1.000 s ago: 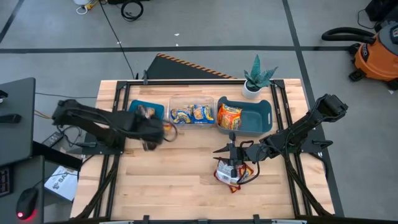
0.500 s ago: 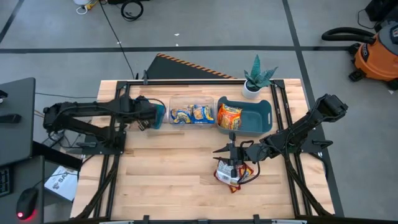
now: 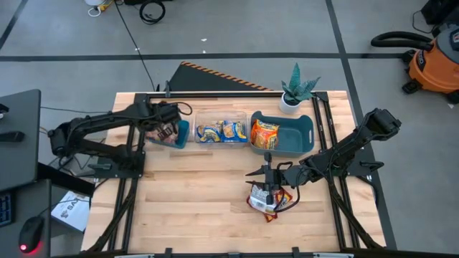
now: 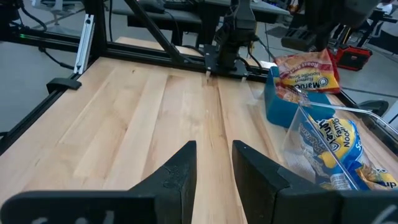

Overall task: Sort Maruchan noodles
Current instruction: Put the red noodle pack into the left blue bin

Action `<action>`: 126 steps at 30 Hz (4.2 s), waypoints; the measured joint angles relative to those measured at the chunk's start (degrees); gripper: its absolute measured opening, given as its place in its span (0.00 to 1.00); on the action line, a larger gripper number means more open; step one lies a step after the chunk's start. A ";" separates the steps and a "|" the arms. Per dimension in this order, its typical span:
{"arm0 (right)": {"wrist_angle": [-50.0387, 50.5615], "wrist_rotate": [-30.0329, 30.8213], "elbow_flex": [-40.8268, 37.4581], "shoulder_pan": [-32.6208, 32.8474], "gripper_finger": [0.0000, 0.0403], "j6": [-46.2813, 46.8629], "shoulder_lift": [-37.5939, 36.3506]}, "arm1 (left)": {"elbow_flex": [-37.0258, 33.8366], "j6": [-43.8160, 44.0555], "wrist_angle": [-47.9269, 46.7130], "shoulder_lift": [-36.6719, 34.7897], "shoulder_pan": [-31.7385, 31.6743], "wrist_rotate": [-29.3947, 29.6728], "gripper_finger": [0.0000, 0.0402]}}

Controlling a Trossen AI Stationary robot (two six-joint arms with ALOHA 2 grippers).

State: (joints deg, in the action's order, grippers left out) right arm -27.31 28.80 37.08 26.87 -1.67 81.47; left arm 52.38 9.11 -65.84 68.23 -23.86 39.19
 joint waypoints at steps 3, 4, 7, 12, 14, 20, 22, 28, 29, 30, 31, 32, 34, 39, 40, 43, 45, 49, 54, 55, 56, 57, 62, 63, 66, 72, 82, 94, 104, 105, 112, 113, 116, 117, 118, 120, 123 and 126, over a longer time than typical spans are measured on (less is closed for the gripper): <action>0.02 0.00 0.00 0.00 0.27 0.00 0.00 | -0.22 -3.78 1.22 0.00 -1.75 -4.00 0.02; 0.01 0.00 0.00 0.00 0.27 0.00 0.00 | -0.54 -4.04 1.62 0.00 -2.37 -6.64 0.02; 0.02 0.00 0.00 0.00 0.27 0.00 0.00 | -2.04 -4.11 1.60 0.00 -4.43 -13.31 0.04; 0.02 -0.02 0.00 0.00 0.27 0.00 0.00 | -5.45 -5.66 1.52 0.00 -5.24 -14.63 0.18; 0.02 -0.02 0.00 0.00 0.27 0.00 0.00 | -5.90 -5.94 1.46 0.00 -5.21 -12.91 0.25; 0.02 -0.02 0.00 0.00 0.27 0.00 0.00 | -3.76 -5.14 -1.55 0.00 -4.41 -1.61 0.41; 0.02 -0.02 0.00 -0.01 0.27 0.00 0.00 | -2.37 -5.12 -2.01 0.00 -4.43 -0.52 0.43; 0.02 -0.02 0.00 0.00 0.27 -0.31 0.00 | -0.83 -8.55 0.43 0.00 -5.81 -11.55 0.41; 0.00 -0.02 0.00 0.00 0.27 -0.31 0.00 | -1.31 -8.53 1.14 0.00 -6.68 -14.32 0.40; 0.00 -0.04 0.00 0.00 0.27 -0.31 0.00 | -1.91 -8.27 2.05 0.00 -7.69 -16.18 0.39; 0.02 -0.04 0.00 0.00 0.27 -0.26 0.00 | -2.66 -8.27 3.17 0.00 -8.59 -16.81 0.39; 0.00 -0.10 0.00 0.00 0.27 -0.14 0.00 | -3.51 -8.24 4.28 0.00 -9.28 -16.37 0.38; 0.00 -0.40 0.00 0.00 0.27 -0.07 0.00 | -5.24 -7.05 6.28 0.00 -10.31 -15.25 0.37; -0.01 -0.42 0.00 0.02 0.27 -0.48 0.00 | -6.13 -8.08 7.11 -0.02 -11.75 -31.19 0.35; 0.00 -0.42 0.00 0.02 0.27 -0.55 0.00 | -5.77 -8.10 6.34 -0.02 -11.73 -33.49 0.35; -0.02 -0.42 0.00 0.02 0.27 -0.59 0.00 | -2.77 -8.30 0.98 0.02 -11.65 -33.46 0.35; -0.02 -0.42 0.00 0.03 0.27 -0.73 0.00 | 0.07 -7.87 -1.02 -0.02 -11.55 -30.95 0.35; -0.02 -0.42 0.00 0.04 0.27 -0.88 0.00 | 6.18 -5.28 -5.64 -0.15 -10.53 -31.17 0.35; -0.02 -0.42 0.00 0.04 0.27 -0.86 0.00 | 8.79 -4.69 -1.35 -0.20 -4.11 -45.52 0.35; 0.06 -0.42 0.00 0.09 0.27 -0.56 0.00 | 8.50 -3.66 0.74 -0.20 -2.06 -47.50 0.35; 0.29 -0.44 0.00 0.18 0.27 -0.03 0.00 | 7.92 -2.91 2.91 -0.22 0.11 -48.83 0.35; 0.57 -0.42 0.00 0.33 0.27 0.39 0.00 | 7.20 -2.24 5.12 -0.08 2.62 -49.13 0.35; 2.58 0.24 0.03 1.91 0.27 1.72 0.00 | 1.98 -0.99 21.82 0.08 14.87 -44.55 0.35; 3.11 1.08 0.11 2.35 0.27 2.55 0.00 | 1.00 -0.93 24.56 0.09 17.15 -43.37 0.35; 8.88 3.98 2.38 3.37 0.27 7.18 0.00 | -1.24 -1.26 29.31 0.09 23.26 -40.37 0.35; 40.51 1.12 12.34 4.34 0.27 28.21 0.00 | -3.64 -1.13 33.59 0.09 30.66 -34.02 0.35; 68.24 -16.05 22.12 5.69 0.27 45.54 -0.03 | -5.07 -2.00 35.20 0.04 33.07 -33.96 0.35; 69.60 -13.29 18.93 11.08 0.27 41.70 -0.04 | -5.07 -1.80 36.05 0.04 33.10 -34.02 0.35; 61.20 -11.79 13.77 10.89 0.15 37.44 0.00 | -5.05 -1.80 42.89 0.04 33.12 -34.03 0.35; 61.17 -11.86 13.77 10.72 0.11 37.10 0.00 | -5.05 -1.79 43.42 0.04 33.12 -34.04 0.35; 60.37 -11.82 14.35 9.30 0.03 34.66 0.04 | -5.02 -1.96 47.72 2.15 33.18 -37.04 0.35; 60.35 -11.58 14.97 8.96 0.02 34.13 0.04 | -5.03 -2.17 48.21 2.91 33.45 -37.35 0.35; 59.92 -9.83 17.97 8.12 0.01 30.90 0.04 | -4.98 -3.88 53.76 6.07 34.23 -37.49 0.35; 59.70 -9.03 19.04 7.96 0.01 29.22 0.04 | -5.02 -4.05 55.25 7.23 34.52 -37.50 0.35; 58.96 -8.62 19.99 7.82 0.01 27.20 0.04 | -5.03 -4.02 57.29 8.28 34.80 -37.55 0.35; 57.91 -8.63 21.61 7.70 0.01 21.67 0.04 | -5.03 -3.86 61.68 10.07 35.06 -38.99 0.35; 53.71 -8.23 22.73 7.62 0.01 12.67 0.04 | -5.03 -3.01 68.14 12.86 34.59 -43.62 0.38; 49.86 -8.09 22.73 7.03 0.01 6.25 0.02 | -5.03 -2.28 74.64 15.47 34.49 -47.97 0.46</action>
State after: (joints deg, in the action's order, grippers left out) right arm 22.56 20.71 59.81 33.90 4.58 81.49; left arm 47.35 6.83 8.80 83.70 10.63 -8.78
